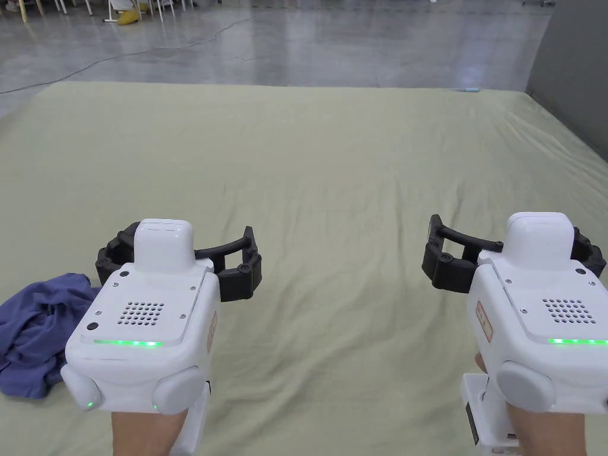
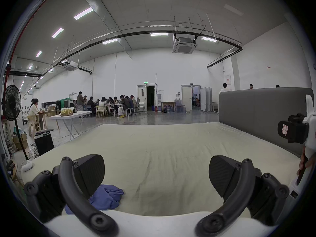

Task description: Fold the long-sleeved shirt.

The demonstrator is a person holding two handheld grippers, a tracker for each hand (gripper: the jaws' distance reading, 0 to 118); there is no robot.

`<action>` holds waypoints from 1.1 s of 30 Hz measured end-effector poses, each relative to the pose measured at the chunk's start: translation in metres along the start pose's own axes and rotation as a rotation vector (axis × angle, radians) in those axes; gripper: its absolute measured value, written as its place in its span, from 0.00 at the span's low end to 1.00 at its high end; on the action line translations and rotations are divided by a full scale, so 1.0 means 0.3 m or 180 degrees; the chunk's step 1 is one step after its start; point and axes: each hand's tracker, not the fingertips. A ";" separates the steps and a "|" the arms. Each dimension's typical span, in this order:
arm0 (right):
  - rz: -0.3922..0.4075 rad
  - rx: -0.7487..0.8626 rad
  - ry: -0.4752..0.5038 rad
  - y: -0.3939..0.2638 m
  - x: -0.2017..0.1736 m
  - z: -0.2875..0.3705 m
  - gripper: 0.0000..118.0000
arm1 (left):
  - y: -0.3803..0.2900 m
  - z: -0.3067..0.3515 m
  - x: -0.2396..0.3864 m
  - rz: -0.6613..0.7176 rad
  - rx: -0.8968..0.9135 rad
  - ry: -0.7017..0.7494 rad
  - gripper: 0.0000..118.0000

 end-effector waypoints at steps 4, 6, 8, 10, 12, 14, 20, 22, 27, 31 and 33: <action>-0.0044 -0.0061 0.0051 0.005 -0.001 -0.003 1.00 | -0.011 -0.010 0.005 -0.0059 -0.0035 0.0029 1.00; -0.0054 -0.0067 0.0001 0.005 -0.006 -0.004 1.00 | -0.016 -0.009 0.003 -0.0084 0.0005 0.0018 1.00; -0.0055 -0.0072 -0.0060 0.003 -0.007 -0.001 0.89 | -0.015 -0.005 0.003 -0.0104 -0.0008 0.0002 0.91; -0.0109 -0.0257 0.0084 0.009 0.001 -0.007 0.13 | -0.007 0.012 -0.010 0.0022 -0.0018 -0.0170 0.07; -0.0013 -0.0313 -0.0136 0.006 -0.005 -0.021 0.02 | 0.000 -0.002 0.002 -0.0034 -0.0147 0.0223 0.00; 0.0074 -0.0321 -0.0122 -0.014 -0.023 -0.034 0.02 | 0.010 -0.010 -0.016 -0.0091 -0.0124 0.0083 0.00; -0.0028 -0.0284 0.0169 0.008 -0.087 -0.041 0.02 | 0.021 0.009 -0.099 -0.0054 -0.0178 0.0184 0.00; 0.0011 -0.0210 0.0356 0.019 -0.183 -0.059 0.02 | 0.021 0.024 -0.160 -0.0052 -0.0167 0.0393 0.00; 0.0011 -0.0125 0.1074 0.058 -0.492 -0.089 0.02 | 0.036 0.123 -0.380 0.0114 -0.0132 0.0962 0.00; 0.0004 -0.0095 0.1547 0.068 -0.728 -0.072 0.02 | 0.029 0.222 -0.538 0.0187 -0.0178 0.1261 0.00; 0.0050 -0.0120 0.1732 0.077 -0.799 -0.066 0.02 | 0.030 0.251 -0.590 0.0195 -0.0211 0.1401 0.00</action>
